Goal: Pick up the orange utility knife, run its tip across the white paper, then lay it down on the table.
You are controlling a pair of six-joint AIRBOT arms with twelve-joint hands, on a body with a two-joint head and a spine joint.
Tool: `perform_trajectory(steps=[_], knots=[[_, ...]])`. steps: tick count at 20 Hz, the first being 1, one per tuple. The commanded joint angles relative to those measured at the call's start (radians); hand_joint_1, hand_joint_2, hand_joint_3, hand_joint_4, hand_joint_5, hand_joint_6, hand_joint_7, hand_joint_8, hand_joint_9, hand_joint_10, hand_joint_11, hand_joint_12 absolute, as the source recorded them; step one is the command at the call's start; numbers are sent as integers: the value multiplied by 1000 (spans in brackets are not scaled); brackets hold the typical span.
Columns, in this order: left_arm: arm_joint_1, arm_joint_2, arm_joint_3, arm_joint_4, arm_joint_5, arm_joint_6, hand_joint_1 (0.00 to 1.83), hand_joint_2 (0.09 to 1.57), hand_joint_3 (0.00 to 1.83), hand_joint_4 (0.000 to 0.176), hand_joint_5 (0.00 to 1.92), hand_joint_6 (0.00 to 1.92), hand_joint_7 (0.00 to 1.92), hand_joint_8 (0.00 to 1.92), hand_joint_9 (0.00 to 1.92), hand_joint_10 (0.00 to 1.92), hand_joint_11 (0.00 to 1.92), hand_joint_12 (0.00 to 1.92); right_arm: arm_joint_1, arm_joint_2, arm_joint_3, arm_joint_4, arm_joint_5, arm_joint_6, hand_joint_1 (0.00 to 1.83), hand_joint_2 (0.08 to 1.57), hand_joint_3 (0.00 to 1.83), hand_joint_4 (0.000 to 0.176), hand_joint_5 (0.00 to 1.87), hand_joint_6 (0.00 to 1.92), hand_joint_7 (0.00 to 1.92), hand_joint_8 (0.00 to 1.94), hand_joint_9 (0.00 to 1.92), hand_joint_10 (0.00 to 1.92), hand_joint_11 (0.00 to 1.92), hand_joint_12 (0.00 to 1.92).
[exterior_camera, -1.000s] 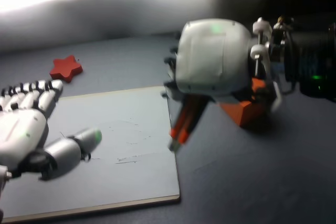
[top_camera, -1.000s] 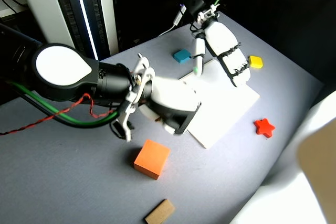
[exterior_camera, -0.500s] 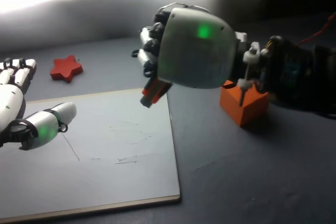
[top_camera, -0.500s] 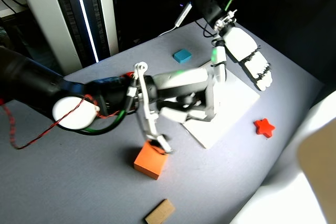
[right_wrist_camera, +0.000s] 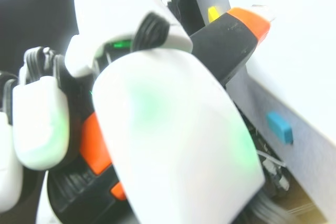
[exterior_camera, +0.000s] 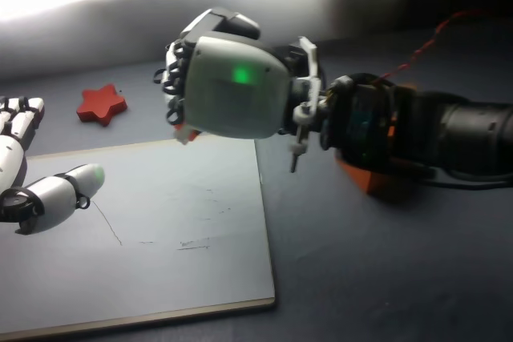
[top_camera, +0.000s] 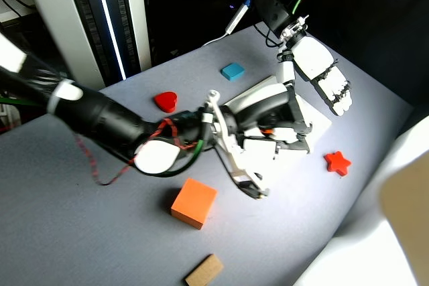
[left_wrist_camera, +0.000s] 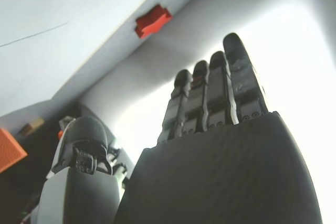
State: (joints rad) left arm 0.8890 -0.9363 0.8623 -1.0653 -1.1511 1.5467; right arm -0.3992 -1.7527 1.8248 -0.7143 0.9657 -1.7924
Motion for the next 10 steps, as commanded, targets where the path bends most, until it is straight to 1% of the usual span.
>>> perform_trajectory(steps=[1,2,5,6,8,10], knots=[[-4,14,9,44,-101,-1,0,1193,0,0,0,0,0,0,0,0,0,329,11,-11,22,48,118,-26,1399,1313,37,176,1431,1921,1603,1941,1705,1921,1773,1921],[-4,14,10,44,-101,-1,0,1192,0,0,0,0,0,0,0,0,0,292,9,-28,42,48,122,-26,1393,1318,40,176,1424,1921,1604,1941,1702,1921,1777,1921],[-4,13,9,44,-101,-1,0,1199,1,0,0,0,0,0,0,0,0,292,-2,-88,129,48,141,-23,1402,1321,45,176,1417,1921,1606,1941,1720,1921,1786,1921],[-4,13,9,44,-101,0,0,1196,0,0,0,0,0,0,0,0,0,211,-8,-102,149,48,143,-17,1404,1319,44,176,1422,1921,1615,1941,1730,1921,1793,1921],[-4,13,9,44,-101,2,0,1199,1,0,0,0,0,0,1,0,0,266,-21,-127,184,48,151,-15,1397,1333,51,176,1427,1921,1603,1941,1723,1921,1788,1921],[-2,13,11,44,-100,4,0,1198,0,0,0,0,0,0,0,0,0,294,-39,-141,197,48,152,-17,1397,1330,49,176,1395,1921,1570,1941,1701,1921,1780,1921]])
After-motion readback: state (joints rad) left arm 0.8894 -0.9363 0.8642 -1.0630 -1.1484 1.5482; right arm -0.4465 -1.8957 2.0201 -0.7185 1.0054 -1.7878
